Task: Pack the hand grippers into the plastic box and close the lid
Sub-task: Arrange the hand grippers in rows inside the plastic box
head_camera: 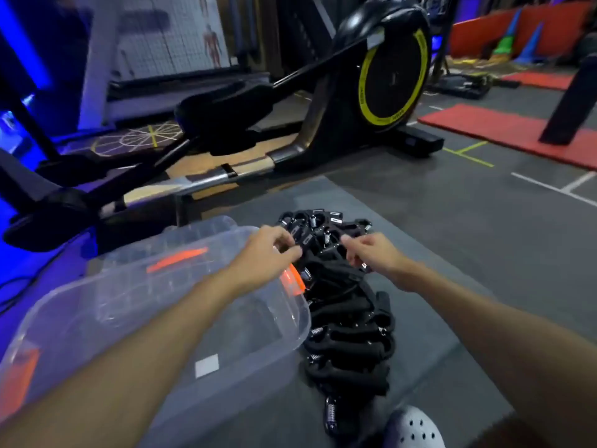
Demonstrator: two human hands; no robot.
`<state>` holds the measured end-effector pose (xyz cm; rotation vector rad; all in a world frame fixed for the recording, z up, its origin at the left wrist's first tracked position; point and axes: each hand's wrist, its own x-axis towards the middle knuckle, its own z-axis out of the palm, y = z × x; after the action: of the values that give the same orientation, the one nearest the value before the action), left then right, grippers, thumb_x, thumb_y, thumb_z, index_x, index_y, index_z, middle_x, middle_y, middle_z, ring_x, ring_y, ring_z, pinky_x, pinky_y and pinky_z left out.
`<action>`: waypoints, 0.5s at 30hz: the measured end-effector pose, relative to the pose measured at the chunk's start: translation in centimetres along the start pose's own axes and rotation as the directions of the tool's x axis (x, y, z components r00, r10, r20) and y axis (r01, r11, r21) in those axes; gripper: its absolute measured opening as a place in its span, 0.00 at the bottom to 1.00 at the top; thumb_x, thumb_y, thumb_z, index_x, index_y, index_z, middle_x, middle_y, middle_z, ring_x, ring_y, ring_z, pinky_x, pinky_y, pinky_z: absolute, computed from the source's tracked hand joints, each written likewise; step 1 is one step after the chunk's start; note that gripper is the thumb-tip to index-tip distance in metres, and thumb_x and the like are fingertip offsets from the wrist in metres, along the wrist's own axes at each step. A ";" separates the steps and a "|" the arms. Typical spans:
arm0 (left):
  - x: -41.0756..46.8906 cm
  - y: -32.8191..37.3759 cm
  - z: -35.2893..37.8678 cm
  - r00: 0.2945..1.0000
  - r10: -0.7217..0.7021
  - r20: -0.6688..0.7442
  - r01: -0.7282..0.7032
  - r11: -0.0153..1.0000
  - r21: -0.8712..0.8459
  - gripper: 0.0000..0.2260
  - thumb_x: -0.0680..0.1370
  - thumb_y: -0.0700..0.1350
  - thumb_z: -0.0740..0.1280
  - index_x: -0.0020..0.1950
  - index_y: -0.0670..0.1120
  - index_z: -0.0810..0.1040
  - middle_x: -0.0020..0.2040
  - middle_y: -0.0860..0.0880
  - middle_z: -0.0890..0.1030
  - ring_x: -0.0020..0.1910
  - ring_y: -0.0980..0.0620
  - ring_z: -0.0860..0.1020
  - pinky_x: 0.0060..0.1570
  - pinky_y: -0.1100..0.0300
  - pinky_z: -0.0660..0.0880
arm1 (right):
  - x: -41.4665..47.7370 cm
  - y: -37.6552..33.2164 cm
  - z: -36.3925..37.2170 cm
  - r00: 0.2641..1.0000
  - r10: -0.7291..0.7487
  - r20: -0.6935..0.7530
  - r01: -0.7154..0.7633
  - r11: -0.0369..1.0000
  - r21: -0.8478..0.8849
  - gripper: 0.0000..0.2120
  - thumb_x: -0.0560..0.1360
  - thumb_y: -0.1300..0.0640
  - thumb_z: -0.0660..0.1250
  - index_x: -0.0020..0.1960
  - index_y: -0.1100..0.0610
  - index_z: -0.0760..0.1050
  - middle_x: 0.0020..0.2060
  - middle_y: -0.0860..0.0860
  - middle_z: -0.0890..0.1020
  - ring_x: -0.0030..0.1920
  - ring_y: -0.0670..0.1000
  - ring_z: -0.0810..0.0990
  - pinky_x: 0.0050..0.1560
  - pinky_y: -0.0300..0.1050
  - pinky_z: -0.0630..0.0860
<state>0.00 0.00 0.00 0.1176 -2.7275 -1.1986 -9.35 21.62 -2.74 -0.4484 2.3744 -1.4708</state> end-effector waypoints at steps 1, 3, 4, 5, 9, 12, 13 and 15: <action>-0.2 -0.7 0.8 1.000 0.014 0.022 -0.017 0.994 0.110 0.15 0.72 0.56 0.67 0.50 0.45 0.79 0.49 0.47 0.79 0.49 0.52 0.75 0.53 0.58 0.70 | 0.0 0.8 0.0 1.000 0.005 0.004 -0.005 0.999 -0.041 0.19 0.80 0.48 0.63 0.35 0.59 0.74 0.30 0.53 0.74 0.28 0.47 0.69 0.27 0.32 0.65; -0.5 -2.0 1.8 0.998 0.034 0.057 -0.049 0.957 0.286 0.27 0.68 0.64 0.59 0.58 0.48 0.77 0.57 0.51 0.75 0.59 0.52 0.69 0.61 0.59 0.65 | 0.8 2.9 0.1 0.999 0.034 -0.015 -0.036 0.994 -0.099 0.17 0.78 0.48 0.66 0.36 0.58 0.74 0.31 0.50 0.73 0.30 0.46 0.69 0.31 0.36 0.67; -1.0 -2.4 2.1 0.996 0.054 0.073 -0.075 0.942 0.327 0.30 0.67 0.66 0.57 0.61 0.48 0.76 0.58 0.52 0.74 0.61 0.53 0.67 0.63 0.59 0.64 | 1.4 4.3 0.5 0.999 0.046 -0.001 -0.046 0.994 -0.103 0.15 0.77 0.48 0.67 0.38 0.58 0.75 0.32 0.50 0.74 0.32 0.46 0.70 0.34 0.38 0.68; -1.0 -2.9 2.3 0.995 0.078 0.058 -0.094 0.933 0.348 0.32 0.67 0.67 0.55 0.62 0.48 0.75 0.59 0.54 0.74 0.62 0.53 0.67 0.64 0.59 0.64 | 1.8 5.2 0.8 0.998 0.056 0.001 -0.055 0.994 -0.099 0.13 0.77 0.49 0.68 0.42 0.60 0.76 0.34 0.50 0.76 0.35 0.47 0.73 0.38 0.40 0.71; -1.0 -3.3 2.4 0.995 0.103 -0.011 -0.091 0.923 0.374 0.29 0.68 0.68 0.56 0.62 0.52 0.75 0.58 0.59 0.73 0.60 0.55 0.67 0.63 0.53 0.68 | 4.1 8.6 2.3 0.995 0.091 -0.028 -0.093 0.992 -0.091 0.15 0.72 0.49 0.73 0.56 0.54 0.78 0.48 0.52 0.82 0.51 0.52 0.80 0.58 0.48 0.77; -1.1 -3.4 2.5 0.995 0.095 -0.010 -0.085 0.933 0.350 0.29 0.69 0.68 0.56 0.61 0.53 0.75 0.57 0.60 0.72 0.60 0.56 0.66 0.63 0.52 0.68 | 5.6 9.8 3.2 0.996 0.081 -0.043 -0.087 0.986 -0.146 0.20 0.71 0.49 0.75 0.61 0.52 0.78 0.52 0.50 0.78 0.56 0.51 0.78 0.62 0.48 0.74; -1.1 -3.4 2.5 0.996 0.089 -0.009 -0.081 0.936 0.342 0.29 0.69 0.68 0.56 0.61 0.53 0.75 0.57 0.60 0.71 0.61 0.56 0.66 0.63 0.52 0.68 | 6.0 10.0 3.4 0.996 0.070 -0.051 -0.078 0.980 -0.185 0.20 0.71 0.49 0.75 0.61 0.52 0.79 0.52 0.49 0.76 0.56 0.50 0.75 0.62 0.47 0.73; -1.2 -3.3 2.4 0.996 0.086 -0.008 -0.079 0.940 0.332 0.29 0.69 0.68 0.56 0.61 0.53 0.75 0.57 0.61 0.71 0.61 0.57 0.65 0.63 0.52 0.67 | 6.9 10.3 3.7 0.996 0.059 -0.072 -0.077 0.959 -0.273 0.19 0.70 0.50 0.76 0.59 0.51 0.80 0.52 0.48 0.74 0.57 0.50 0.73 0.61 0.47 0.72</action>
<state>0.74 -0.34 -4.18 0.0548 -2.8571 -0.7026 -15.03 20.10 -14.32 -0.3841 2.6295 -1.1443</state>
